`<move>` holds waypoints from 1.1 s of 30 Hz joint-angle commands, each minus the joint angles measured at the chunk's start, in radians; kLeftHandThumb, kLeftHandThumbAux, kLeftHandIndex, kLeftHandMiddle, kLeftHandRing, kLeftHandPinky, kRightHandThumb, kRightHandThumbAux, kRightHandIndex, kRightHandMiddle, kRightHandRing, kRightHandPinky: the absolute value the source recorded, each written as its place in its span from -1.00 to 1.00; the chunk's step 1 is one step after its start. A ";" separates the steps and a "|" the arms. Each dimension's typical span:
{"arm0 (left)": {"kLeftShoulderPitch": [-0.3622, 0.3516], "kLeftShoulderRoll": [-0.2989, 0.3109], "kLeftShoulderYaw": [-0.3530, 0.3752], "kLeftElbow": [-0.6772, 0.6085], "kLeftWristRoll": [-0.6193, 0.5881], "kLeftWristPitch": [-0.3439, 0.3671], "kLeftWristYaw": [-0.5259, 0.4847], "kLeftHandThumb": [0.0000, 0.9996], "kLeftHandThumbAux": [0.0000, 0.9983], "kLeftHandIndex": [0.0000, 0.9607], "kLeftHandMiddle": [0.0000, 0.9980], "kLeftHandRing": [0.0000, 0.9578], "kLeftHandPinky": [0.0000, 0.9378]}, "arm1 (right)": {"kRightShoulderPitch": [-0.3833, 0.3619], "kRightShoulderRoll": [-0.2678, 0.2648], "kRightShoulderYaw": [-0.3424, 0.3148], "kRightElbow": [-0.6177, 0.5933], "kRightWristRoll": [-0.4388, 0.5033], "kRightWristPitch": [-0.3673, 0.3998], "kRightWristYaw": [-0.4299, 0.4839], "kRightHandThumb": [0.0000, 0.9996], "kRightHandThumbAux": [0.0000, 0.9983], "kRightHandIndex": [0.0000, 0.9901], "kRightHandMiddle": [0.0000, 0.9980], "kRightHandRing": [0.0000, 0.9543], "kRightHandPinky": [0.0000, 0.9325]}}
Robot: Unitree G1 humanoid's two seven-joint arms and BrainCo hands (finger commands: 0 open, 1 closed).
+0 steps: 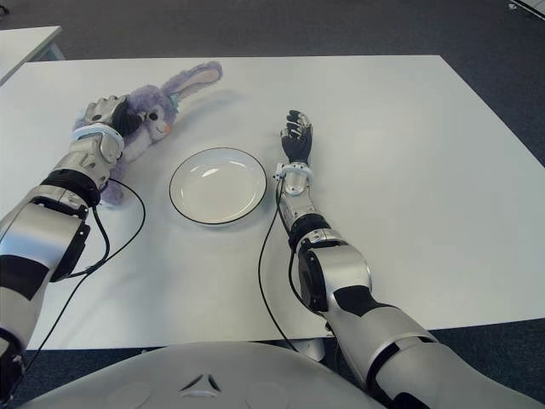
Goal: Put the doll into the plate.
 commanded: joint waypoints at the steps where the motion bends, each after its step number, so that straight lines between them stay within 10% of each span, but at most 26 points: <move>1: 0.197 -0.068 0.034 0.086 -0.057 0.011 -0.047 1.00 0.32 -0.04 -0.04 -0.29 -0.06 | 0.239 0.079 -0.020 0.135 0.019 0.089 0.003 0.42 0.79 -0.54 -0.45 -0.46 -0.50; 33: 0.117 0.021 0.063 0.076 -0.035 -0.019 -0.031 1.00 0.31 0.01 -0.04 -0.15 0.08 | 0.234 0.093 -0.027 0.137 0.029 0.097 0.016 0.24 0.81 -0.54 -0.47 -0.51 -0.53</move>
